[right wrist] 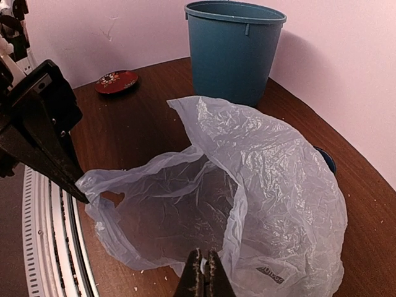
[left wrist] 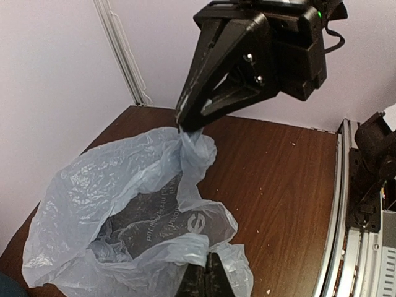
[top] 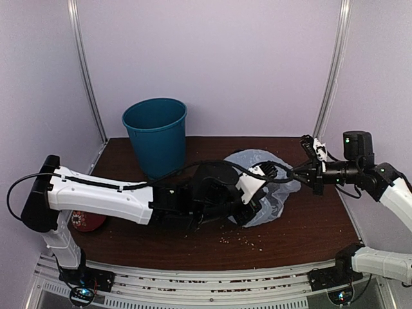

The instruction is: Put the trash bags into the trash bin

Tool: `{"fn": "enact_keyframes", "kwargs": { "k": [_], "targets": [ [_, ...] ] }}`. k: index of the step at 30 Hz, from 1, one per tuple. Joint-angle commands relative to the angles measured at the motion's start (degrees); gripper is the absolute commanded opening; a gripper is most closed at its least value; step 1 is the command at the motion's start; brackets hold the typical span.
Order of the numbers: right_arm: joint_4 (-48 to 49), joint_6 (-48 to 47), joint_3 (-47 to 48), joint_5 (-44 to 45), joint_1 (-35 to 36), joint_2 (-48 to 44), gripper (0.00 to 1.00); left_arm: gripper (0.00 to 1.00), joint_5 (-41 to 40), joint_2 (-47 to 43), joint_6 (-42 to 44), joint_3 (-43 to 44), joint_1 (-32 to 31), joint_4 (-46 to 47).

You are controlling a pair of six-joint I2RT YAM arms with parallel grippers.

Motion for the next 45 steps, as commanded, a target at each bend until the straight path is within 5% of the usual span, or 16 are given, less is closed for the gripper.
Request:
{"fn": "enact_keyframes", "kwargs": {
  "k": [1, 7, 16, 24, 30, 33, 35, 40, 45],
  "targets": [
    [5.31, 1.97, -1.26, -1.76, 0.11, 0.87, 0.0, 0.0, 1.3, 1.39, -0.31, 1.99, 0.7, 5.75],
    [9.28, 2.64, -6.05, 0.31, 0.13, -0.27, 0.02, 0.0, 2.24, 2.42, -1.9, 3.03, 1.2, 6.11],
    [9.12, 5.59, -1.44, 29.82, -2.68, -2.77, 0.0, 0.0, 7.94, 7.59, -3.37, 5.1, 2.36, 9.59],
    [5.4, 6.8, 0.92, 41.16, -6.41, -3.78, 0.0, 0.0, 12.72, 19.39, 0.21, 16.05, 2.7, 14.12],
    [11.31, 8.68, -6.01, 43.21, -8.22, -9.03, 0.0, 0.0, 14.43, 18.76, 0.09, 13.7, 3.65, 12.11],
    [14.59, 9.05, -8.85, 43.39, -9.3, -8.73, 0.0, 0.37, 14.9, 15.17, 0.35, 10.15, 3.77, 8.93],
    [14.92, 8.46, -9.59, 43.29, -9.32, -8.22, 0.0, 0.5, 17.25, 11.68, 0.0, 6.89, 3.77, 6.62],
    [14.82, 7.93, -10.48, 44.54, -9.36, -9.47, 0.0, 0.65, 15.96, -4.24, -3.53, -7.63, 3.71, 4.56],
    [14.86, 7.54, -10.95, 44.79, -9.28, -10.81, 0.0, 0.76, 1.71, -19.31, -8.06, -12.48, 4.46, -5.14]
  ]
}}
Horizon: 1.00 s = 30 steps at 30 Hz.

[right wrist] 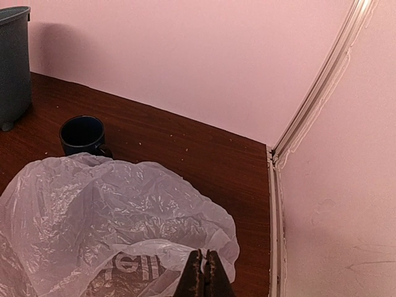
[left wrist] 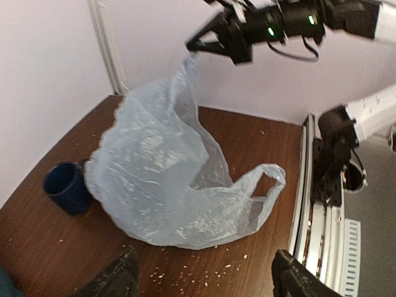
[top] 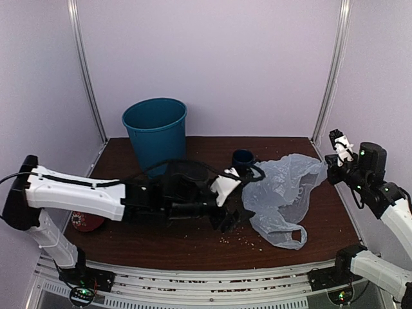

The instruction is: Put the trash bags into the trash bin

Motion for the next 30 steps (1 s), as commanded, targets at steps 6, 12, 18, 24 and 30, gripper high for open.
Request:
{"fn": "enact_keyframes", "kwargs": {
  "k": [6, 12, 18, 24, 30],
  "targets": [
    [1.94, 0.06, -0.91, 0.17, -0.16, -2.39, 0.0, 0.78, -24.66, -18.83, -13.13, 3.22, 12.49, -23.26],
    [1.62, 0.1, -1.14, -0.69, -0.16, -3.37, 0.0, 0.83, -32.7, -21.42, -15.01, 9.21, 25.07, -30.15],
    [1.46, -0.06, -1.38, -2.26, -0.16, -4.0, 0.0, 0.87, -24.62, -19.41, -15.8, 13.95, 41.31, -32.81],
    [1.24, -0.22, -1.37, -2.11, -0.15, -4.62, 0.0, 0.86, -12.0, -9.72, -14.92, 21.9, 52.78, -36.81],
    [0.94, -0.44, -1.34, -2.52, -0.13, -5.3, 0.0, 0.83, -9.24, -2.52, -14.56, 28.79, 57.55, -38.93]
  ]
}}
